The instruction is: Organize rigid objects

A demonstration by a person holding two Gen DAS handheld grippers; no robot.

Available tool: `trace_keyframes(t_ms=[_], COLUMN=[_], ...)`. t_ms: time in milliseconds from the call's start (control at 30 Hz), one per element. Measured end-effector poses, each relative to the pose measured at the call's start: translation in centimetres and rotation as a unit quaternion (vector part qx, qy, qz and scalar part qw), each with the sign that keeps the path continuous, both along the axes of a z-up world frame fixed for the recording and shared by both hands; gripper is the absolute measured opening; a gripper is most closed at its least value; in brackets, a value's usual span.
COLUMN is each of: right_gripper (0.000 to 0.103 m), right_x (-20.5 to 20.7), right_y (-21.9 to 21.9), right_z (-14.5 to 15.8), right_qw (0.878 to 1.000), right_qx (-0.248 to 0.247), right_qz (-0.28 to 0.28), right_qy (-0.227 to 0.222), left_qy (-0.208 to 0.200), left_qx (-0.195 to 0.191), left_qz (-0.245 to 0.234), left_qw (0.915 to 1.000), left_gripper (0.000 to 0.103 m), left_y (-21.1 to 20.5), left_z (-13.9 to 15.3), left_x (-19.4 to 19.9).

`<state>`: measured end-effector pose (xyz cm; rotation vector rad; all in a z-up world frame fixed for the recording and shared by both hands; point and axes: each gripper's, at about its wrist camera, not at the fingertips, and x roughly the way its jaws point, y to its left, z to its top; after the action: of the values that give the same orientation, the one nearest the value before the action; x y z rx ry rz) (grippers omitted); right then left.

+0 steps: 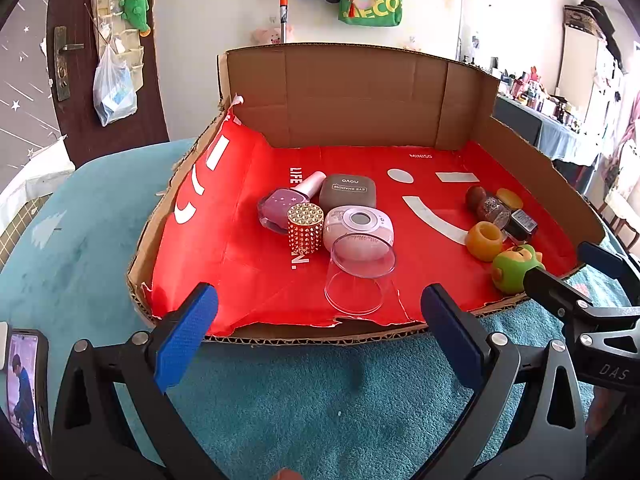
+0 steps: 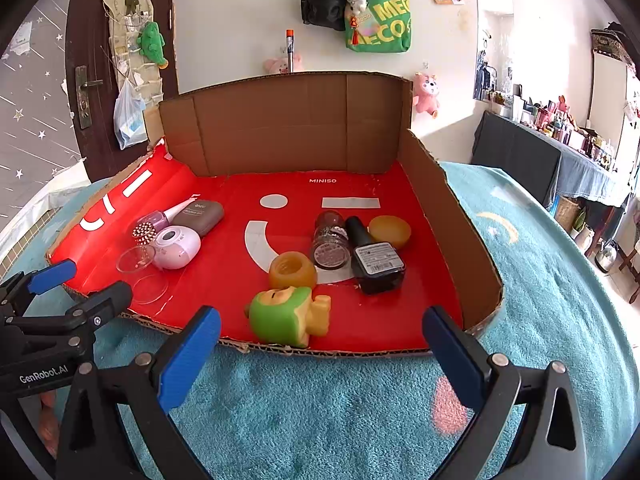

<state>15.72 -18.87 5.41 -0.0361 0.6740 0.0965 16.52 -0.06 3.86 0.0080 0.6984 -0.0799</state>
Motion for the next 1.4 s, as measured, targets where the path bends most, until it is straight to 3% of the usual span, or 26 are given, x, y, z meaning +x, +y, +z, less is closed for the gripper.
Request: trace_keyframes(t_ms=[467, 600, 767, 933, 1400], right_gripper=[0.103, 0.103, 0.103, 0.103, 0.103], right_x=[0.0, -0.8, -2.5, -4.3, -5.8], right_y=[0.0, -0.3, -0.9, -1.3, -2.1], right_z=[0.2, 0.9, 2.3, 1.9, -2.1], right_qw=[1.000, 1.000, 1.000, 1.000, 0.999], right_qx=[0.002, 0.005, 0.011, 0.011, -0.004], right_qz=[0.000, 0.000, 0.005, 0.013, 0.007], right_qy=[0.000, -0.016, -0.029, -0.009, 0.047], left_qy=[-0.005, -0.025, -0.033, -0.019, 0.038], left_qx=[0.015, 0.038, 0.036, 0.046, 0.008], left_qz=[0.000, -0.005, -0.022, -0.037, -0.037], left_qw=[0.9999, 0.9989, 0.9986, 0.9981, 0.9985], left_gripper=[0.103, 0.103, 0.103, 0.103, 0.103], left_y=[-0.5, -1.2, -1.4, -2.1, -2.4], left_z=[0.3, 1.4, 2.3, 1.7, -2.0], left_x=[-0.1, -1.4, -3.5, -5.7, -7.2])
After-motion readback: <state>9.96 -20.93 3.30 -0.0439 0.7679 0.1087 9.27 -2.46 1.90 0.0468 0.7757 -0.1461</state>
